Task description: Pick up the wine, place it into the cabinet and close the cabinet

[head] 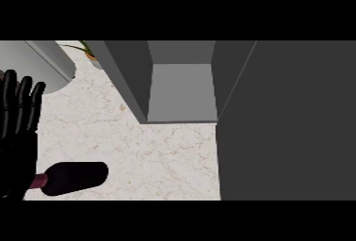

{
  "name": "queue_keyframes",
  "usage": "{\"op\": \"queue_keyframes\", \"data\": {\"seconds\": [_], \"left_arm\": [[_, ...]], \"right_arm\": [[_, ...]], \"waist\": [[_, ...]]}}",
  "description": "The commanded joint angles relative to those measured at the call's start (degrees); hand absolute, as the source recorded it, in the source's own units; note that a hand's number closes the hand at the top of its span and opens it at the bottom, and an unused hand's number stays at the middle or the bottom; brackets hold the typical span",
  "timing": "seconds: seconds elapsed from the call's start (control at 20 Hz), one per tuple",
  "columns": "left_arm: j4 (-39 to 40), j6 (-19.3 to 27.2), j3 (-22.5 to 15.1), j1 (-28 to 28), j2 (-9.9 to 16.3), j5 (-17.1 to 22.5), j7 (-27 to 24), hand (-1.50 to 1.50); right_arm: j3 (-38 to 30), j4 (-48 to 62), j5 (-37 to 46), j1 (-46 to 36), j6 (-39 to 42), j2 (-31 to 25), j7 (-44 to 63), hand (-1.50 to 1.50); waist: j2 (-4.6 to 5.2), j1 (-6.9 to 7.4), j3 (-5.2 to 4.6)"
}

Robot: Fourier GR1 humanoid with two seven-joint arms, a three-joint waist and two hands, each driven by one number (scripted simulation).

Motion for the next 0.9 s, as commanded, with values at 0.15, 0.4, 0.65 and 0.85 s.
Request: {"op": "queue_keyframes", "data": {"seconds": [0.15,0.4,0.65,0.85], "left_arm": [[-10.4,1.7,-8.7,15.7,-3.7,-3.6,-6.1,-1.5],[-11.9,-0.2,-15.3,25.7,-3.8,12.7,-6.3,-1.5],[-19.9,0.5,-21.3,35.0,-3.8,10.9,-7.0,-1.5],[-27.8,3.9,-28.1,37.9,-3.3,5.9,-1.6,-1.5]], "right_arm": [[0.0,-5.5,-1.8,10.4,4.7,-1.1,-3.1,-1.5],[5.2,-8.8,-8.2,11.5,10.6,-3.9,6.3,-1.5],[4.3,-15.8,-11.3,13.3,11.2,-5.7,12.4,-1.5],[7.7,-17.4,-8.6,11.1,8.7,-3.8,15.8,-1.5]], "waist": [[0.03,1.11,0.17],[-0.36,2.05,0.05],[-0.04,1.47,0.14],[0.05,1.66,0.16]]}}
